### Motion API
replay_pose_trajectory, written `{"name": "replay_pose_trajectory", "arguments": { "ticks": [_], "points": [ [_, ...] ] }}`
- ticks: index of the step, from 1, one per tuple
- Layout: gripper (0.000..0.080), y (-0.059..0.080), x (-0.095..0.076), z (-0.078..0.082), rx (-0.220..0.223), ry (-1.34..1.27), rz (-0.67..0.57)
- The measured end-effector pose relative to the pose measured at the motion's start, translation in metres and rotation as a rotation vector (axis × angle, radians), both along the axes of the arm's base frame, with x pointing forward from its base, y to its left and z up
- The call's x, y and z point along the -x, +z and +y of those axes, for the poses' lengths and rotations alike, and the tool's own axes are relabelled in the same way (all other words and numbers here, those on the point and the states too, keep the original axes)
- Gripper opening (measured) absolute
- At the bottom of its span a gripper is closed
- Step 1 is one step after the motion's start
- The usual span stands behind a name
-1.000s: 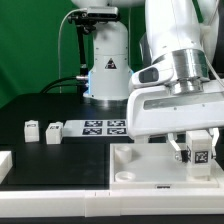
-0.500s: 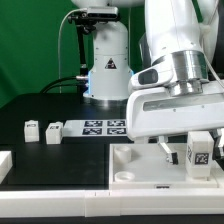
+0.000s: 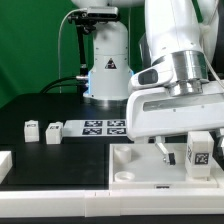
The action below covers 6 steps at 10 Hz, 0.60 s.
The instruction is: Assemble one leg
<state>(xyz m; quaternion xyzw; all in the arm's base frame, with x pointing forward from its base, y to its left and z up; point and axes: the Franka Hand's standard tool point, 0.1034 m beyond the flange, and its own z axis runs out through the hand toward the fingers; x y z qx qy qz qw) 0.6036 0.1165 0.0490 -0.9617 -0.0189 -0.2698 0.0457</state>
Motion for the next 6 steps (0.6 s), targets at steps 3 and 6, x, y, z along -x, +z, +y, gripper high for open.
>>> {"name": "replay_pose_trajectory", "arguments": {
  "ticks": [3,6],
  "points": [
    [0.0649,0.007,0.001,0.002,-0.005,-0.008,-0.004],
    [0.0649,0.024,0.001,0.003,-0.006,-0.003,-0.009]
  ]
}}
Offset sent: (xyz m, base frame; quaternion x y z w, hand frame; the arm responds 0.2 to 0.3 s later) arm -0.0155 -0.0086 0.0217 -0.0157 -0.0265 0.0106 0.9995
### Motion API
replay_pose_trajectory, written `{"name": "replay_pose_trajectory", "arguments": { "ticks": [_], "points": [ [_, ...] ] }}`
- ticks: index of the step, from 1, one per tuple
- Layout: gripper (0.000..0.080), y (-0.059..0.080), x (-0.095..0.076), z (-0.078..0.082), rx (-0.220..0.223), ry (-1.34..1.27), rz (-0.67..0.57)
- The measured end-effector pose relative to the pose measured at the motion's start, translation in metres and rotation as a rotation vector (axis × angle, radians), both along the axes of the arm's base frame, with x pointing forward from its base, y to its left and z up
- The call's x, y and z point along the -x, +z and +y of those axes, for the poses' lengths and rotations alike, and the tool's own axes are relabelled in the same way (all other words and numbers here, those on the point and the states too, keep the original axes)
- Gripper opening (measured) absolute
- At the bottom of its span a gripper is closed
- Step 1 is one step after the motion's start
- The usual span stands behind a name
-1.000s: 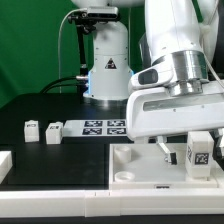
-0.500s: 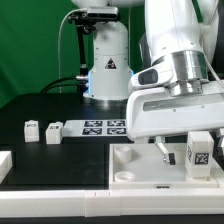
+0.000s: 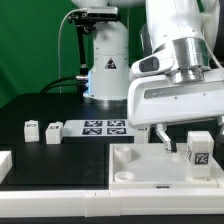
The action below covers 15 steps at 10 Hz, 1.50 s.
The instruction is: Assemble one leg
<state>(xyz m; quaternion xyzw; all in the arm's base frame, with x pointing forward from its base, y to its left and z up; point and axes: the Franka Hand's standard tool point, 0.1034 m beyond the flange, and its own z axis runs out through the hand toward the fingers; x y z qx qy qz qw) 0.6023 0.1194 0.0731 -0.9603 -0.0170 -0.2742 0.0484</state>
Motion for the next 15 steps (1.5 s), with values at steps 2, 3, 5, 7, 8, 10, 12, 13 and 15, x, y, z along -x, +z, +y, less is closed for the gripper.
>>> {"name": "replay_pose_trajectory", "arguments": {
  "ticks": [2,3,5,7,8,10,12,13,15],
  "points": [
    [0.0649,0.002,-0.004,0.001,-0.01,0.008,0.069],
    [0.0649,0.005,-0.011,-0.002,-0.012,0.003,0.068],
    [0.0649,0.001,-0.013,0.001,-0.048,-0.007,0.24],
    [0.0649,0.004,-0.018,-0.003,-0.076,-0.024,0.395],
    [0.0649,0.005,-0.019,-0.007,-0.079,-0.026,0.429],
    [0.0649,0.005,-0.02,-0.006,-0.078,-0.026,0.419],
    [0.0649,0.005,-0.02,-0.007,-0.078,-0.027,0.419],
    [0.0649,0.005,-0.02,-0.007,-0.078,-0.028,0.419],
    [0.0649,0.006,-0.02,-0.002,-0.114,-0.202,0.438]
  ]
}}
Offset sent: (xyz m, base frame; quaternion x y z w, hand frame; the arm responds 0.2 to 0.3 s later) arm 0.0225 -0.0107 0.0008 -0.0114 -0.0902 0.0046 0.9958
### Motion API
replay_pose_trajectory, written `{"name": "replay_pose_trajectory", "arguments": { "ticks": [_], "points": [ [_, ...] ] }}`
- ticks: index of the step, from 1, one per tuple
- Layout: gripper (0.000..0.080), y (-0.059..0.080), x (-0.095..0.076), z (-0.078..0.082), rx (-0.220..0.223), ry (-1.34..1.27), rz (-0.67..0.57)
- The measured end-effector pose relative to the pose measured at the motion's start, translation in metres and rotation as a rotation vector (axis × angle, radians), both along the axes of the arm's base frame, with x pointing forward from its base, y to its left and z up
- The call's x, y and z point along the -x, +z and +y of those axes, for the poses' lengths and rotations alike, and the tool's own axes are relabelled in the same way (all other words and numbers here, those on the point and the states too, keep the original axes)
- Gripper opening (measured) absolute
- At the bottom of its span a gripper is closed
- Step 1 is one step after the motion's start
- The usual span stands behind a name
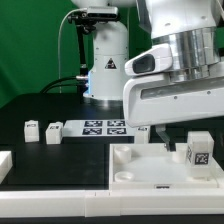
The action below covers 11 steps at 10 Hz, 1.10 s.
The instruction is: Assemble one leg
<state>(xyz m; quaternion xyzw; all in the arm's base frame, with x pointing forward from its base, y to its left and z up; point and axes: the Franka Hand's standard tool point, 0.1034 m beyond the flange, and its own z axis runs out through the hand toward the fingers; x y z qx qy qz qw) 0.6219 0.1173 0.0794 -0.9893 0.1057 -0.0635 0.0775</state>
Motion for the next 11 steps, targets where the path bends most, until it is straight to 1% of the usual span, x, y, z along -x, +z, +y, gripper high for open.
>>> {"name": "replay_pose_trajectory", "arguments": {
  "ticks": [1,2,3,4,5,6,8,9,10,11],
  "points": [
    [0.0649,-0.003,0.002,0.001,0.005,0.0,0.012],
    [0.0649,-0.004,0.006,0.001,0.002,0.004,0.051],
    [0.0649,-0.003,0.005,0.001,0.002,0.008,0.048],
    [0.0649,-0.006,0.011,-0.001,-0.001,0.021,0.091],
    [0.0649,-0.007,0.015,-0.005,-0.013,0.028,0.176],
    [0.0649,-0.007,0.008,-0.006,-0.013,0.024,0.16],
    [0.0649,-0.008,0.01,-0.005,-0.013,0.025,0.161],
    [0.0532,-0.008,0.009,-0.005,-0.013,0.026,0.159],
    [0.0395,-0.007,0.008,-0.004,-0.013,0.026,0.158],
    [0.0395,-0.007,0.008,-0.004,-0.013,0.027,0.158]
  ]
}}
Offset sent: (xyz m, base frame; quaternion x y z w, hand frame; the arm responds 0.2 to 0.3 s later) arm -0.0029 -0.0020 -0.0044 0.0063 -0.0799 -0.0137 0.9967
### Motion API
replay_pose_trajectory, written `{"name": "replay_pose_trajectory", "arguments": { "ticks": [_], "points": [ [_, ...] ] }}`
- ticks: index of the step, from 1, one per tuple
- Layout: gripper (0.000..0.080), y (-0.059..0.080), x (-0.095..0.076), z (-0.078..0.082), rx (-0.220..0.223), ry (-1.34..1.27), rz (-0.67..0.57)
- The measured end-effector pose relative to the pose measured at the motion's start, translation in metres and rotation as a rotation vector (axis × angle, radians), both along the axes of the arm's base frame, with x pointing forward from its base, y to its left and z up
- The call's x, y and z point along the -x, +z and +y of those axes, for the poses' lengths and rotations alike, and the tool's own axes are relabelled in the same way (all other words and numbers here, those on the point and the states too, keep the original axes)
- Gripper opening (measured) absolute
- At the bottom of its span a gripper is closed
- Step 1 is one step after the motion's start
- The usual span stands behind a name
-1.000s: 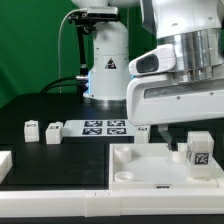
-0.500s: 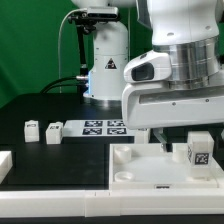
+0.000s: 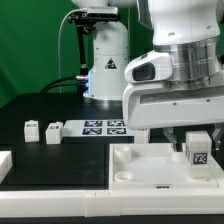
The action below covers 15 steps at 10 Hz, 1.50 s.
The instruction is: Assemble one leg
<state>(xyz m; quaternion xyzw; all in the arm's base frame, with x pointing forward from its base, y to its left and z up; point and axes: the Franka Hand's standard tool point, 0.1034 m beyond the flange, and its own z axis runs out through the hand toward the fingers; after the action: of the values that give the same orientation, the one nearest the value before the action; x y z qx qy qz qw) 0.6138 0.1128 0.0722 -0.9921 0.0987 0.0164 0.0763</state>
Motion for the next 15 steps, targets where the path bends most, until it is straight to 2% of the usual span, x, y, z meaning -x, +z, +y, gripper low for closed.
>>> {"name": "replay_pose_trajectory", "arguments": {
  "ticks": [1,6,11,15],
  "points": [
    [0.0291,0.0,0.0,-0.001,0.0,0.001,0.0],
    [0.0291,0.0,0.0,0.0,-0.001,-0.059,0.008],
    [0.0293,-0.001,-0.003,0.003,-0.025,-0.762,0.092],
    [0.0293,-0.002,0.0,0.01,-0.017,-1.225,0.18]
  ]
}}
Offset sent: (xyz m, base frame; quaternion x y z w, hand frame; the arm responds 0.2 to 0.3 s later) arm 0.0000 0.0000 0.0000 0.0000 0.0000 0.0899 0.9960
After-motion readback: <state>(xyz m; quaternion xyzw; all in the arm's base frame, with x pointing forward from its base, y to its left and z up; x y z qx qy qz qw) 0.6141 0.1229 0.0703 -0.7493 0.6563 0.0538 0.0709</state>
